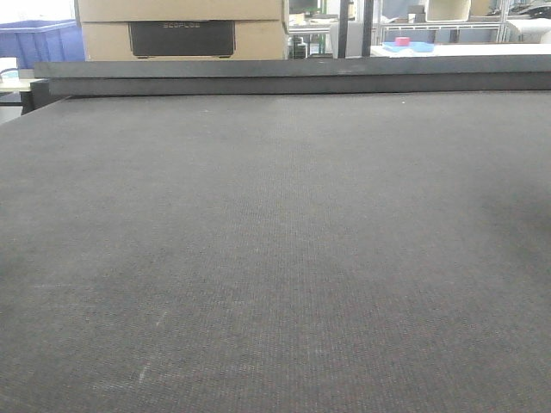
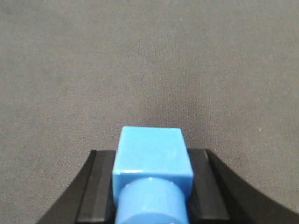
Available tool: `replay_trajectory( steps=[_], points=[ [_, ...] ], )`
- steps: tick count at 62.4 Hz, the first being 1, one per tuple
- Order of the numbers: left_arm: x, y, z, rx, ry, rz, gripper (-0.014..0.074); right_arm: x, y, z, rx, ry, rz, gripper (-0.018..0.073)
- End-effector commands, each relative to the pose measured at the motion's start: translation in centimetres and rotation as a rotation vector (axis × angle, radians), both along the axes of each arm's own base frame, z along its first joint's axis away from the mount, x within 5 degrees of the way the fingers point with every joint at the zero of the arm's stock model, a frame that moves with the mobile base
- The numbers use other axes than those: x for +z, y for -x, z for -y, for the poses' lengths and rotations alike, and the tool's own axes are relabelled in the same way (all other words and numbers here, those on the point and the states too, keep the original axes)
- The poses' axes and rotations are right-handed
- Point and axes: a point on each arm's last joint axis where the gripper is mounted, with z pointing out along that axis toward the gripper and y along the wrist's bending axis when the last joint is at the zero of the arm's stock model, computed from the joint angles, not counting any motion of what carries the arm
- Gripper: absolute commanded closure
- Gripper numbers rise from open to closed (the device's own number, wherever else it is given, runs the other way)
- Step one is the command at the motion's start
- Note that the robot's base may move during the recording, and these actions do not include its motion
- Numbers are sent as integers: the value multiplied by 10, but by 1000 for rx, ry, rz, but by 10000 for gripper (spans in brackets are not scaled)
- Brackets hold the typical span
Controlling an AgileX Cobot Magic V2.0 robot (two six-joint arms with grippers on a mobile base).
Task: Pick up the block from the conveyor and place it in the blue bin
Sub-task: 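Lift both held blocks up off the conveyor belt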
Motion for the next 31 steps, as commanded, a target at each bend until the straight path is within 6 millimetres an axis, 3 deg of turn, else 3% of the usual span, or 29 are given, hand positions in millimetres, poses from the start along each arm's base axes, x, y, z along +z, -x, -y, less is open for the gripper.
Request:
replay_trajectory(
  steps=[1,9,31],
  points=[
    [-1,0,2,1,7,13,315,0,0,0,5,10,1,727],
    [-2,-3,0,-6,-7,46,180,-2,1,0,7,12,-16,727],
    [-36,-15,4,-2,-3,-49,185,-3,2,0,9,15,-37,727]
  ],
)
